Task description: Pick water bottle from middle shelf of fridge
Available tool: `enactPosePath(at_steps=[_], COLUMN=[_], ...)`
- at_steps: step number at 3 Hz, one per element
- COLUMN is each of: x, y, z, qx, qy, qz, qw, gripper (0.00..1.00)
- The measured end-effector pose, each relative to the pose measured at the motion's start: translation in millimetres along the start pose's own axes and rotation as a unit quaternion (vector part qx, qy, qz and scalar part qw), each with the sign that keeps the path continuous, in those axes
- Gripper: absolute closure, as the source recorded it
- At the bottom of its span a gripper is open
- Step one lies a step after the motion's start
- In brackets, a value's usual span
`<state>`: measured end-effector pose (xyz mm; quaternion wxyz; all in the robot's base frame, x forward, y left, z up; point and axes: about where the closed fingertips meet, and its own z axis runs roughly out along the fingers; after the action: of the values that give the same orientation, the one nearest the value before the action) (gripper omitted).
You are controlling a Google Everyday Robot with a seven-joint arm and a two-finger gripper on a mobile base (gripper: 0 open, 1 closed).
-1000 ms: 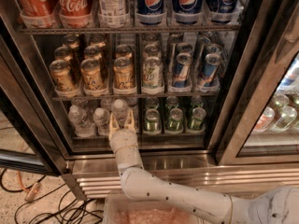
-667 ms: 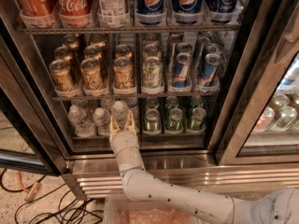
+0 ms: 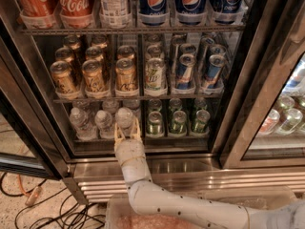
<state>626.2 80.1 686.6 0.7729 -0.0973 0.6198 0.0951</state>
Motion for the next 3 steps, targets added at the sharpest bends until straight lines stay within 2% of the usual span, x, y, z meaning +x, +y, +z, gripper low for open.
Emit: enactPosePath(at_steps=[2, 3], x=[-26, -59], y=[-2, 7], z=[-63, -119], qx=[-0.006, -0.016], qy=[0.017, 0.034], qz=[-0.016, -0.013], qw=[0.9997, 0.9992], gripper=[1.00, 1.00])
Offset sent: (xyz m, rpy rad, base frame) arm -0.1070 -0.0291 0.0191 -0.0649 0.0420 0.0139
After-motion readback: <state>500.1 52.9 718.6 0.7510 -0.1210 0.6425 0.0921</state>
